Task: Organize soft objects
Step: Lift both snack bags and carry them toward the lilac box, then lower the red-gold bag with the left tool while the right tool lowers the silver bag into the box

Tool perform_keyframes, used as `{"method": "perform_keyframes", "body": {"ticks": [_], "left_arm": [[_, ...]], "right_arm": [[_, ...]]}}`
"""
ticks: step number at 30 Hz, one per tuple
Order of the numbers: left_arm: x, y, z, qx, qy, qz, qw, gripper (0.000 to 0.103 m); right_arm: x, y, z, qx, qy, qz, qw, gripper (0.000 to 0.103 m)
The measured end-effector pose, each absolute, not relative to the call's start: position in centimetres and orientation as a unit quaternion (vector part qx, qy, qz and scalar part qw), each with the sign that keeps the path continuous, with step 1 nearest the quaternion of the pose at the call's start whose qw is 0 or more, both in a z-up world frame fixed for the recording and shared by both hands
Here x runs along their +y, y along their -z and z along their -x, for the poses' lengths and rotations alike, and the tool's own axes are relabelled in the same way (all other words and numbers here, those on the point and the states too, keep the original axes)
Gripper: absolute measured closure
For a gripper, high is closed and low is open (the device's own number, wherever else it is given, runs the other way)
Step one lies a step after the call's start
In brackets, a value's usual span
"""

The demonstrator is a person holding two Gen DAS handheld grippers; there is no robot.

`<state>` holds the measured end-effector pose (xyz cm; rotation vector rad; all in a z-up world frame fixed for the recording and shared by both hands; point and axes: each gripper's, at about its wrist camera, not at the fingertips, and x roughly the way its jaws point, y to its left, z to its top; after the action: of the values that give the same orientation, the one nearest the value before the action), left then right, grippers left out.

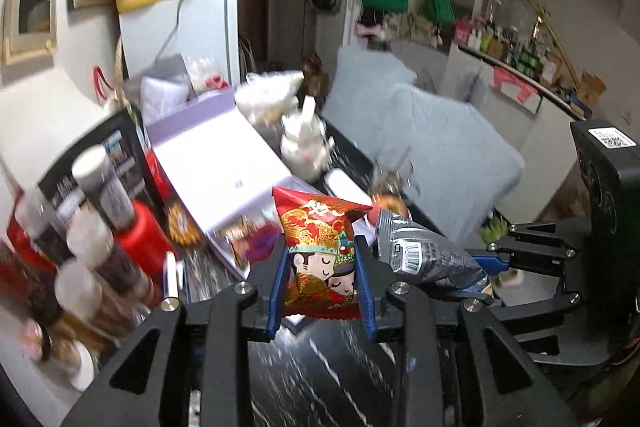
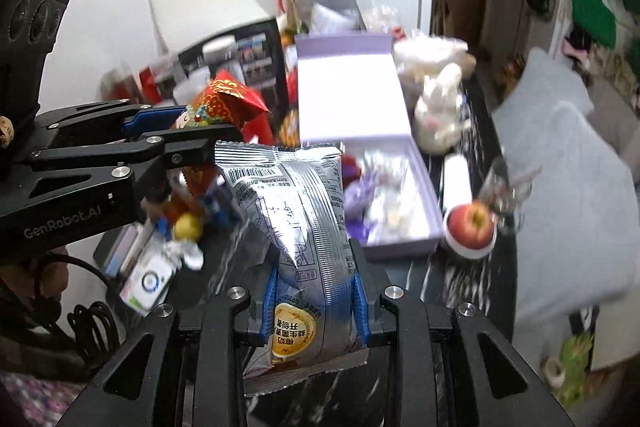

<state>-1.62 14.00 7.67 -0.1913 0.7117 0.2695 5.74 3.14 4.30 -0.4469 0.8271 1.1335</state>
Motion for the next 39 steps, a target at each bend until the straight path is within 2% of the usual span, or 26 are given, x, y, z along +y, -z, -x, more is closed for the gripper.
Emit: {"method": "perform_keyframes", "body": {"ticks": [8,16,27,39], "left_arm": [[17.2,-10.8,-2.5,0.311,-0.151,0.089,0.934,0.073],[20.7,-9.9,-7.6,0.319,-0.168,0.105,0.927,0.073],[25.3,-3.4,-14.6,0.382,-0.178,0.125,0.898,0.073],[28.1,5.4,-17.1,0.453,-0.189,0.181,0.852,0.073]], "right_arm": [[6.6,-7.2,-10.6,0.343,-0.532,0.202,0.747,0.073],[10.0,-6.3,-15.7,0.342,-0.530,0.213,0.746,0.073],[14.9,-0.6,-21.7,0.370,-0.514,0.238,0.736,0.073],[17.5,7.1,-24.4,0.431,-0.497,0.239,0.714,0.073]]}}
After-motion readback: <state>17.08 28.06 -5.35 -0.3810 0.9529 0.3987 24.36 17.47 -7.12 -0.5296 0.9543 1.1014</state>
